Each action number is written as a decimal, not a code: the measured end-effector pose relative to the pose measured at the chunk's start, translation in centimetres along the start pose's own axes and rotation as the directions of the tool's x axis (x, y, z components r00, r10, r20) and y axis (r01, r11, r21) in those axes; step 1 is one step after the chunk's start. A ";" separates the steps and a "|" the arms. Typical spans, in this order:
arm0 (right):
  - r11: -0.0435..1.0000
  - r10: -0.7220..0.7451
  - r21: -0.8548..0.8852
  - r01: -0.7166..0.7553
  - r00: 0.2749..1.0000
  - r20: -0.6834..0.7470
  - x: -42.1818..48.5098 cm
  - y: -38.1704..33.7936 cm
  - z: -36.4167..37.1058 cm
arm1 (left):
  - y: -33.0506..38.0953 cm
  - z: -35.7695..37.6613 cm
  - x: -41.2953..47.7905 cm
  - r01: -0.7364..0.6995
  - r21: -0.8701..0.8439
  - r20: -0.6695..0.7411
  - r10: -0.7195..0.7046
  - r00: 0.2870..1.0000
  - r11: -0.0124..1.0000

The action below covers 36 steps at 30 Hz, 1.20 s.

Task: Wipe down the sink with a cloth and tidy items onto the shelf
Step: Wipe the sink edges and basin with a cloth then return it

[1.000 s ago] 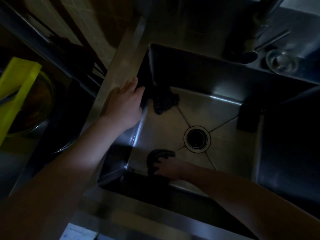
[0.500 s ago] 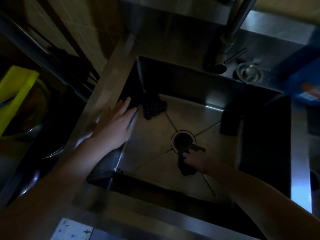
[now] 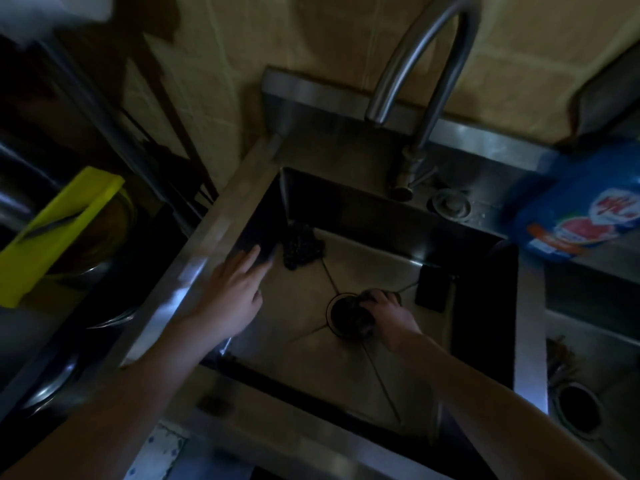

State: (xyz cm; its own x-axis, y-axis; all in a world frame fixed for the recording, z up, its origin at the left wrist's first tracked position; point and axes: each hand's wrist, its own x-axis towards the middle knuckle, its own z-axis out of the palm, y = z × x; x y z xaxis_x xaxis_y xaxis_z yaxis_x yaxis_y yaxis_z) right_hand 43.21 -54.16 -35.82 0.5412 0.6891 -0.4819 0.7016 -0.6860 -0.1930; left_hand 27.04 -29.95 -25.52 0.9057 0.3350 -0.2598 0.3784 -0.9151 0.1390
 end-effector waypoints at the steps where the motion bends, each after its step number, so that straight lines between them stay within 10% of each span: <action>1: 1.000 -0.002 0.018 0.003 1.000 -0.018 -0.4 0.0 -0.6 | 0.3 -0.4 -0.3 0.009 -0.010 0.007 -0.009 1.000 1.000; 36: 0.961 -0.142 0.152 0.230 0.887 -0.439 -8.3 0.4 -13.8 | 8.3 -8.9 -5.5 0.201 -0.112 -0.188 -0.219 0.957 0.973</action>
State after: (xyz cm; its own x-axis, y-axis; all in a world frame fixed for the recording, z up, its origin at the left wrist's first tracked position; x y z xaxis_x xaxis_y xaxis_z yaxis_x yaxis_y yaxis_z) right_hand 45.41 -56.88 -20.11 0.5838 0.8115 -0.0244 0.7282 -0.5367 -0.4263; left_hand 26.88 -37.35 -14.43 0.8200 0.5636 -0.0998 0.5717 -0.7981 0.1903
